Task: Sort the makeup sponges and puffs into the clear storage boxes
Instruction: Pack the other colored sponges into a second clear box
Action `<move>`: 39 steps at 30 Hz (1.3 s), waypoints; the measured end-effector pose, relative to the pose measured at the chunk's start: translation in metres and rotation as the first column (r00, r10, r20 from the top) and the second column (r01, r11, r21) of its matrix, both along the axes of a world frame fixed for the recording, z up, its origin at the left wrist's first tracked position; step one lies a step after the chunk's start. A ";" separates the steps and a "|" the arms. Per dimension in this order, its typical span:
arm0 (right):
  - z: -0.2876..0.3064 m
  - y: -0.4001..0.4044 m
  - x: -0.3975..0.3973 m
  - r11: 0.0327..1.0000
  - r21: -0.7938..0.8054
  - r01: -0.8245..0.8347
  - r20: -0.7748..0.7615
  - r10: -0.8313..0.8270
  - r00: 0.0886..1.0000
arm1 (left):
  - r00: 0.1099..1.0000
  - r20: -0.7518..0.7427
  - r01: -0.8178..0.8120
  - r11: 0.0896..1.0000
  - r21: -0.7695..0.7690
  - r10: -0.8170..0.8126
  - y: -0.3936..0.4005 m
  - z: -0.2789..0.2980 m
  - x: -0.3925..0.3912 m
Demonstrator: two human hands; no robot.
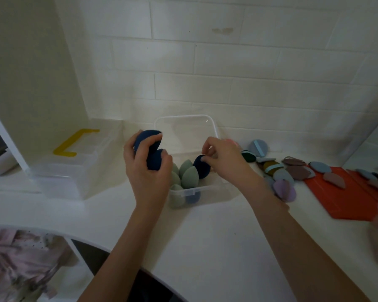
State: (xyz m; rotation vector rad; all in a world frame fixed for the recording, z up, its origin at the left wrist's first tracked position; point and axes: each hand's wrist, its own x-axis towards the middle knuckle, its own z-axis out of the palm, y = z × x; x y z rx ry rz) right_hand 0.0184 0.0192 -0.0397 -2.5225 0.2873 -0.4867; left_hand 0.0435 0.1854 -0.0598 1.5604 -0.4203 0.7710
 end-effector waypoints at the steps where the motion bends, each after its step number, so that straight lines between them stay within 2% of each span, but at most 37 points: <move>1: 0.001 0.000 0.001 0.999 0.036 -0.007 0.007 0.007 1.000 | 0.998 0.047 0.027 0.998 0.056 -0.030 0.000 0.007 0.001; 3: 0.005 0.000 0.001 0.984 0.175 -0.028 -0.001 0.029 1.000 | 0.979 0.074 0.174 0.964 0.200 -0.192 -0.003 0.027 0.005; 5: 0.009 0.001 -0.001 0.963 0.269 -0.037 -0.025 0.046 0.999 | 0.890 -0.119 0.453 0.822 0.344 -0.441 -0.012 0.045 0.008; 7: 0.012 -0.001 -0.002 0.945 0.322 -0.048 -0.016 0.056 0.998 | 0.776 -0.315 0.631 0.660 0.408 -0.547 -0.026 0.051 0.013; 8: 0.012 -0.002 -0.003 0.933 0.357 -0.049 -0.013 0.058 0.998 | 0.766 -0.353 0.642 0.639 0.423 -0.537 -0.031 0.049 0.018; 12: 0.015 -0.007 -0.004 0.872 0.487 -0.047 -0.056 0.084 0.995 | 0.764 -0.423 0.633 0.692 0.346 -0.488 -0.036 0.040 0.034; 17: 0.021 -0.008 -0.006 0.872 0.488 -0.046 -0.153 0.137 0.979 | 0.738 -0.451 0.665 0.652 0.363 -0.502 -0.036 0.031 0.038; 20: 0.023 -0.009 -0.007 0.811 0.584 -0.035 -0.144 0.146 0.979 | 0.736 -0.450 0.668 0.648 0.366 -0.505 -0.036 0.031 0.038; 24: 0.023 -0.011 -0.011 0.832 0.553 -0.041 -0.126 0.132 0.983 | 0.775 -0.433 0.632 0.596 0.496 -0.460 -0.036 0.030 0.037; 28: 0.037 -0.017 -0.021 0.780 0.624 -0.043 -0.072 0.111 0.991 | 0.822 -0.396 0.569 0.556 0.606 -0.409 -0.035 0.029 0.039; 31: 0.043 -0.021 -0.028 0.839 0.542 -0.044 -0.158 0.153 0.976 | 0.832 -0.391 0.554 0.550 0.625 -0.394 -0.034 0.031 0.042; 33: 0.043 -0.019 -0.029 0.917 0.389 -0.091 -0.273 0.209 0.939 | 0.830 -0.388 0.556 0.541 0.631 -0.401 -0.035 0.029 0.042; 35: 0.042 -0.014 -0.028 0.971 0.169 -0.171 -0.402 0.227 0.887 | 0.836 -0.379 0.546 0.538 0.643 -0.396 -0.037 0.026 0.041; 37: 0.040 -0.009 -0.027 0.976 0.036 -0.213 -0.459 0.206 0.864 | 0.842 -0.372 0.536 0.540 0.649 -0.390 -0.037 0.025 0.039; 39: 0.035 -0.005 -0.025 0.978 -0.003 -0.206 -0.460 0.182 0.869 | 0.847 -0.360 0.528 0.543 0.653 -0.391 -0.036 0.024 0.040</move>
